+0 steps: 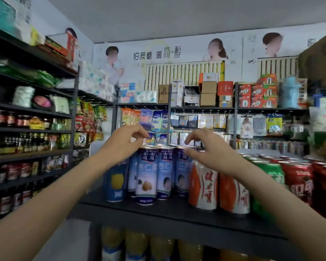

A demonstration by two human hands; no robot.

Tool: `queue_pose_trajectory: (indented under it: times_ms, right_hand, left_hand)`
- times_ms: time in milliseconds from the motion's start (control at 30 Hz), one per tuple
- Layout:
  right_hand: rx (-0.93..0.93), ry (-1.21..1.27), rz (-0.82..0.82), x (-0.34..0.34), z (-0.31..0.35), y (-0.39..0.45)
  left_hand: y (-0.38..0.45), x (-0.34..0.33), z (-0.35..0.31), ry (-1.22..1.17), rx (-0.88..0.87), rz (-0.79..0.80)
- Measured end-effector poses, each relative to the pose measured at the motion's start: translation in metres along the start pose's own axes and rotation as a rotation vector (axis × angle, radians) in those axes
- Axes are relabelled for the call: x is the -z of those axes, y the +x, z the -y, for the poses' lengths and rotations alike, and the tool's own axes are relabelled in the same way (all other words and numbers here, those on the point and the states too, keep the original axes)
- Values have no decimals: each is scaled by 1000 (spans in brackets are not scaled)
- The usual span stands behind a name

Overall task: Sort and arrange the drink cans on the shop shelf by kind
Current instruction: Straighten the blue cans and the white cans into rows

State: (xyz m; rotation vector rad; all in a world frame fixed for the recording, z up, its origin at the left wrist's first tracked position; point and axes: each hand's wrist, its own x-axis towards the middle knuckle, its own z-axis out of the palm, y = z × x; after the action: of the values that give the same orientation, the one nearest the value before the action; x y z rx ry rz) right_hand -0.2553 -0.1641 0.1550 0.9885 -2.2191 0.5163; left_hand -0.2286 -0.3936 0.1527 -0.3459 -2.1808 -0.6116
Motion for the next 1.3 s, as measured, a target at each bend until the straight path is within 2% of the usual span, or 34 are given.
queue_pose_trajectory:
  times_ms: [133,267,367,567,700,767,867,1033,1200,1300]
  right_hand:
    - [-27,54,19,-38,41,30]
    - [-72,-44,107,-65,64,38]
    - [-135,-89,64,-73,71,40]
    - [-155,-353,20,-93,75,41]
    - [-45,-265,-140,-89,88,51]
    - [-6,-235,-11,-88,99,65]
    - [-9,-245,198,-96,111,84]
    - [11,-339,235,-106,114,91]
    - [-19,-316,301,-100,118,98]
    - [-9,-359,322,-103,119,98]
  left_hand:
    - [8,31,44,22,-36,83]
    - [11,43,76,0,-84,276]
    - [9,43,88,-77,-106,329]
    - [2,39,99,-74,-126,328]
    - [5,53,110,-349,-23,172]
    - [8,60,123,-418,43,119]
    - [6,53,140,-315,54,204]
    - [11,39,158,-99,-26,253]
    - [27,36,164,-237,16,423]
    - [30,30,171,-161,6,495]
